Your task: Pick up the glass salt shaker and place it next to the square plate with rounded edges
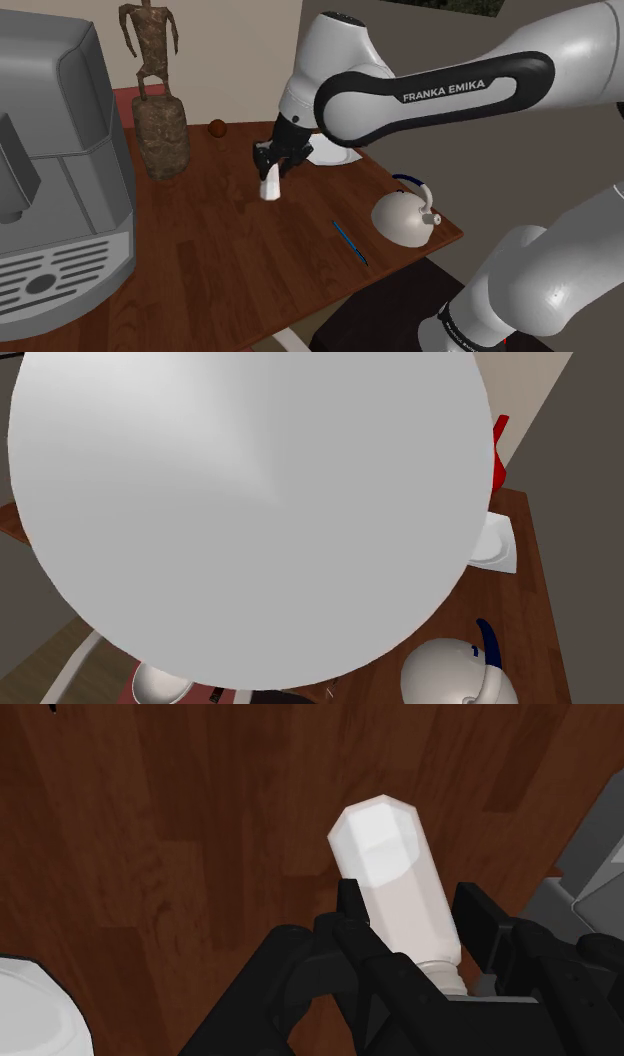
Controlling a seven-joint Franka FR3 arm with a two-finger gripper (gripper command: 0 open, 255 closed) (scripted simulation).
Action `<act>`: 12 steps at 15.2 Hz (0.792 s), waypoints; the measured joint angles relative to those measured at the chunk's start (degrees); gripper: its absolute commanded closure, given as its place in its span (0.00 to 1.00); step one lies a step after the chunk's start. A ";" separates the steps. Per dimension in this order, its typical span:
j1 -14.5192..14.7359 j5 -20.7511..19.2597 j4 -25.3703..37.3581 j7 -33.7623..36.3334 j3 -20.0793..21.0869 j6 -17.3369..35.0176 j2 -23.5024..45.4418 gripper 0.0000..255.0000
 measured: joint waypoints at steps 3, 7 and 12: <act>0.02 0.25 1.64 -0.27 -0.25 -2.36 -0.74 1.00; -0.45 0.70 2.44 -2.18 -1.56 -3.91 -1.46 1.00; -2.52 2.00 0.81 -10.05 -6.71 -3.77 -2.67 1.00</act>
